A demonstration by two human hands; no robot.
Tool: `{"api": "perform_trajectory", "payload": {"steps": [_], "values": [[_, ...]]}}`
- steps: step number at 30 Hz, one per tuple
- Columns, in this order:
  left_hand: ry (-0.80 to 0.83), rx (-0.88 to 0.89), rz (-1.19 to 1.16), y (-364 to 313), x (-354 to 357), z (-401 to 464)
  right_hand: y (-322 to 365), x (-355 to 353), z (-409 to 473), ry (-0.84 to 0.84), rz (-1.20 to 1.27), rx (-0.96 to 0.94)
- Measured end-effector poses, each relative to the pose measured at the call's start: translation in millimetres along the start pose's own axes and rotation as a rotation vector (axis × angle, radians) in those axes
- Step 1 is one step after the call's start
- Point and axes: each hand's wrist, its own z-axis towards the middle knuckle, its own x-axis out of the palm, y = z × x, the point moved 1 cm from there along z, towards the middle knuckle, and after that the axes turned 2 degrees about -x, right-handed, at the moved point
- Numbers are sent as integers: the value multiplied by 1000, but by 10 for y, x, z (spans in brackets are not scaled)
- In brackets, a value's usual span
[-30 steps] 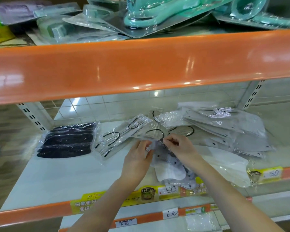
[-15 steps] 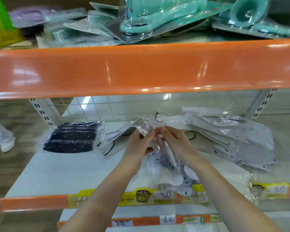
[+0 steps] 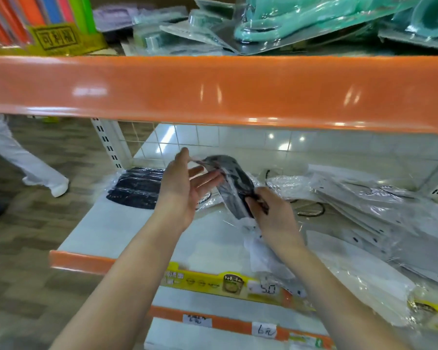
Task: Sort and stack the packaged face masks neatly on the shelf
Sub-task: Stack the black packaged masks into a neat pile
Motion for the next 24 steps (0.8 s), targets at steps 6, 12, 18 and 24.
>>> {"api": "perform_trajectory", "payload": {"steps": [6,12,18,24], "values": [[-112,271,740,-3,-475,224,200,49,49,128,254,46],[-143,185,530,-56,-901,420,142,303,172,245,139,68],[-82,71,435,-105,-1267,740,389,711,-32,-158,-362,-298],[-72,-8,330,-169,-1612,963,401,1336,-122,-121,-694,-446]]}}
